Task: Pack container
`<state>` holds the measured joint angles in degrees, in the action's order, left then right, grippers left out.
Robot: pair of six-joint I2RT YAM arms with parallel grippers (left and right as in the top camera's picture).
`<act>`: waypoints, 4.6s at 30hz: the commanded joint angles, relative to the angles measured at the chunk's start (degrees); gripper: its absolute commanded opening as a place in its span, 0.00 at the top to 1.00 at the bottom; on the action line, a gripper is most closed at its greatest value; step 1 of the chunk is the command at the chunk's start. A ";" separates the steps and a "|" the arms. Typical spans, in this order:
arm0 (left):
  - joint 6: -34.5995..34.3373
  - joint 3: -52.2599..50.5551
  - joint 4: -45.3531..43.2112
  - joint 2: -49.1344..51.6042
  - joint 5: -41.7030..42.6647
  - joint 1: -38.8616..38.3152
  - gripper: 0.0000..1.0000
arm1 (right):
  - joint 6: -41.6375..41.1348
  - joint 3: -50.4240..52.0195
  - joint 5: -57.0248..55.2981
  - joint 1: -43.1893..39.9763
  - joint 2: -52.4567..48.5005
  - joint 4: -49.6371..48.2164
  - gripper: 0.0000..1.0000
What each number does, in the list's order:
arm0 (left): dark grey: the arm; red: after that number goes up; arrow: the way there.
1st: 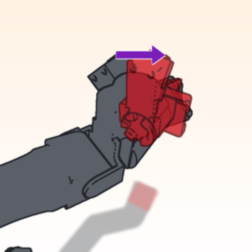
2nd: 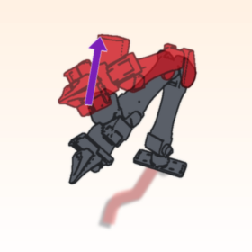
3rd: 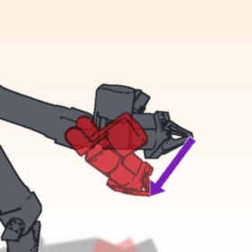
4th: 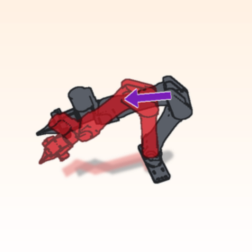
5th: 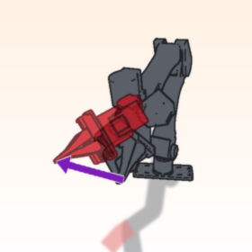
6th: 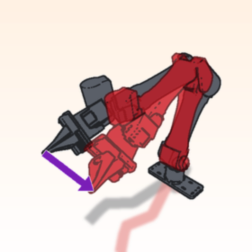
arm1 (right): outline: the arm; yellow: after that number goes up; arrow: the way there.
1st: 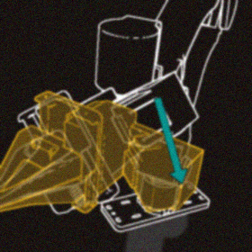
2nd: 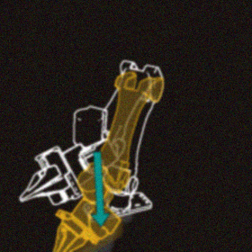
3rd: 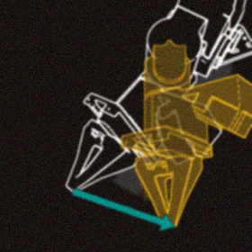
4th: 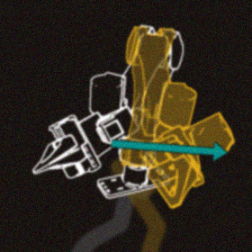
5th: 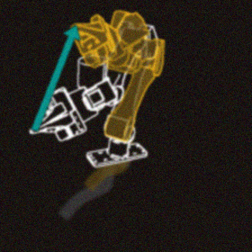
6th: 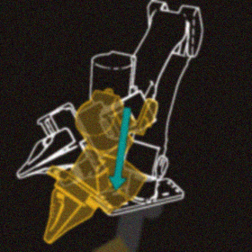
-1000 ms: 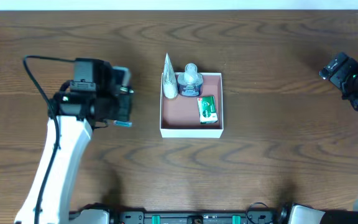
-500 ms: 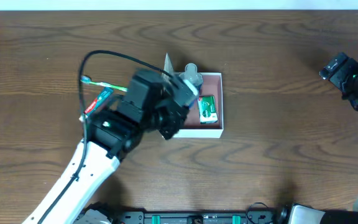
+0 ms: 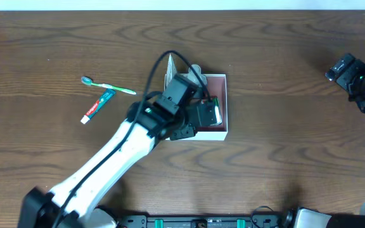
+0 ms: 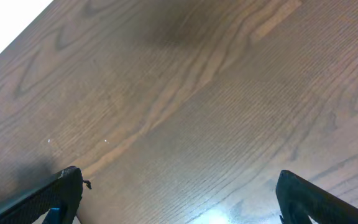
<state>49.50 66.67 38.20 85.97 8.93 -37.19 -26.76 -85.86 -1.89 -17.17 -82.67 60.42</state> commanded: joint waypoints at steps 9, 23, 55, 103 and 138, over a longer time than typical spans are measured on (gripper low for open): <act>5.35 0.83 -2.97 4.48 -1.05 -0.24 0.87 | -0.63 -0.68 0.00 -0.28 -0.13 0.07 0.01; 3.13 0.85 -5.73 -0.46 -4.11 -3.78 0.11 | -0.63 -0.68 0.00 -0.28 -0.13 0.07 0.01; -28.22 0.79 -5.05 -1.16 -12.63 42.12 0.02 | -0.63 -0.68 0.00 -0.28 -0.13 0.07 0.01; -18.32 0.68 -2.43 26.36 2.23 44.57 0.53 | -0.63 -0.68 0.00 -0.13 -0.13 0.07 0.01; -42.56 7.15 0.57 9.68 23.08 44.50 0.87 | -0.63 -0.68 0.00 -0.07 -0.13 0.11 0.01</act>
<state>7.44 70.63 38.74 101.78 26.98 7.29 -26.76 -85.86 -1.89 -17.17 -82.67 60.45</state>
